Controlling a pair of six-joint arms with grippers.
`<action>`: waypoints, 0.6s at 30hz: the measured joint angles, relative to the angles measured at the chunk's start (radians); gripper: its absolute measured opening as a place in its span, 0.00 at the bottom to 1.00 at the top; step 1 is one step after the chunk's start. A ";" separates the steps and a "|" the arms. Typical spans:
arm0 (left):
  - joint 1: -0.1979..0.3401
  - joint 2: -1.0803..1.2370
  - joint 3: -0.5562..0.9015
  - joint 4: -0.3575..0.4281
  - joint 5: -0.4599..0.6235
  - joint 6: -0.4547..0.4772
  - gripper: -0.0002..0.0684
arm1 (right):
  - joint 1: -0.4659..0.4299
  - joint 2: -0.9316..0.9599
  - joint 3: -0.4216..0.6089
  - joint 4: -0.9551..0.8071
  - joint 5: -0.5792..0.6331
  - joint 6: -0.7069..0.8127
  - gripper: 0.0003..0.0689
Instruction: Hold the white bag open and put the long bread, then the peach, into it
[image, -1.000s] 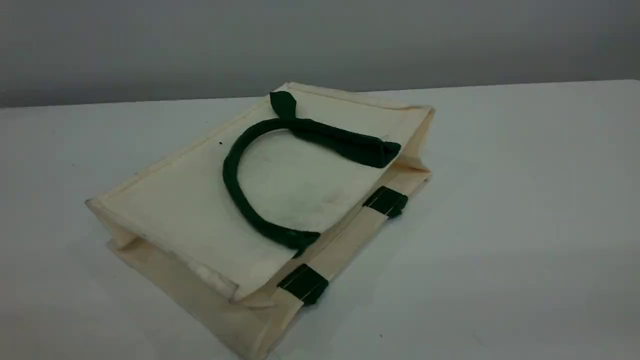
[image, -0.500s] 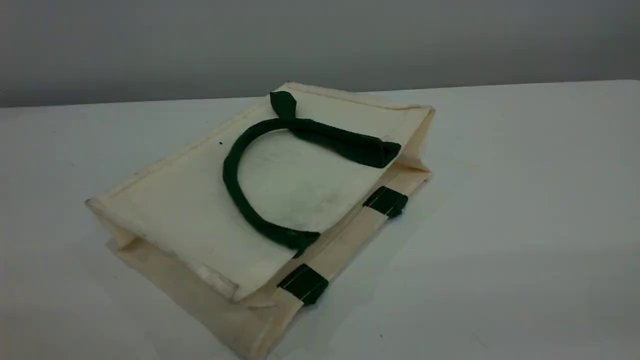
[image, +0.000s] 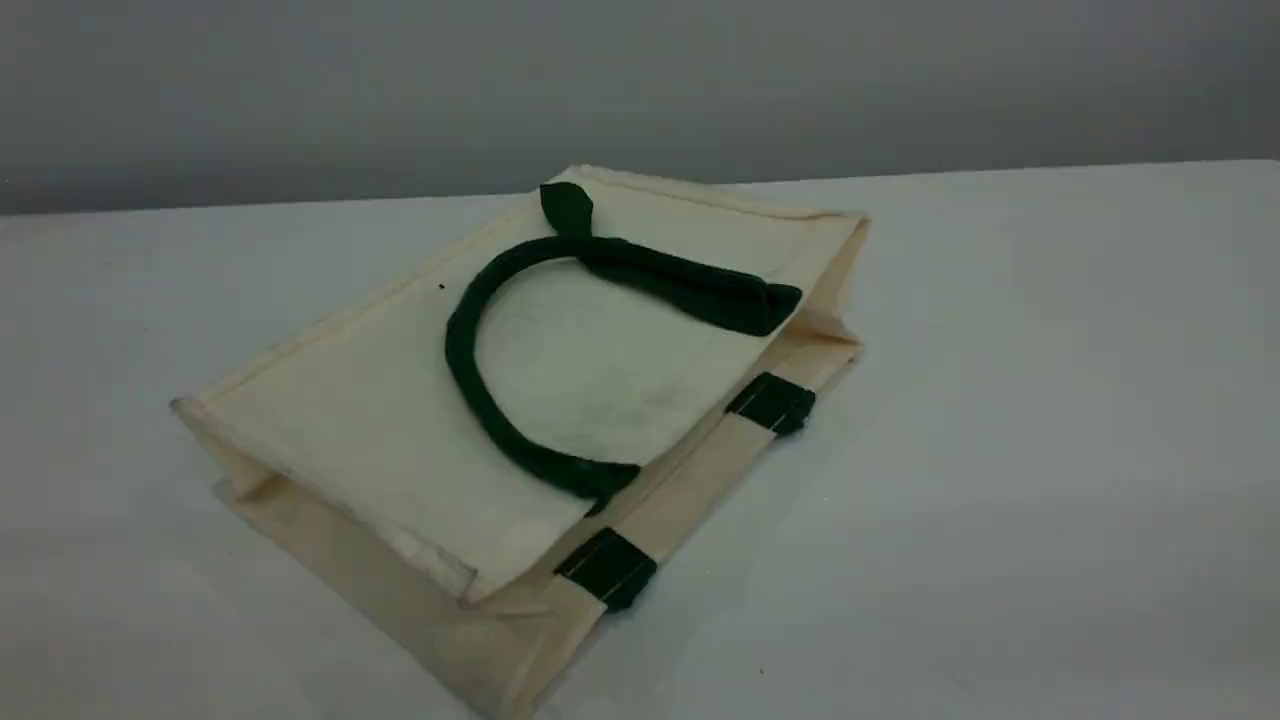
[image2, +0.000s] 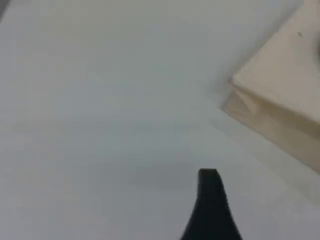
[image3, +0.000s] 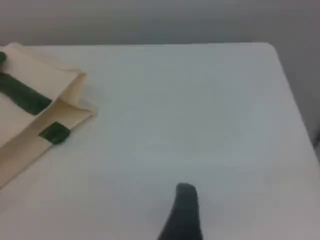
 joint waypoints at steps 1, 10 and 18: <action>0.000 -0.016 0.000 0.000 0.000 0.000 0.68 | 0.000 0.000 0.000 0.000 0.000 0.000 0.85; -0.019 -0.025 0.000 0.000 0.001 0.000 0.68 | -0.026 0.000 0.000 -0.001 0.004 0.000 0.85; -0.035 -0.024 0.000 0.000 0.000 0.000 0.68 | -0.035 0.000 0.000 0.001 0.003 0.000 0.85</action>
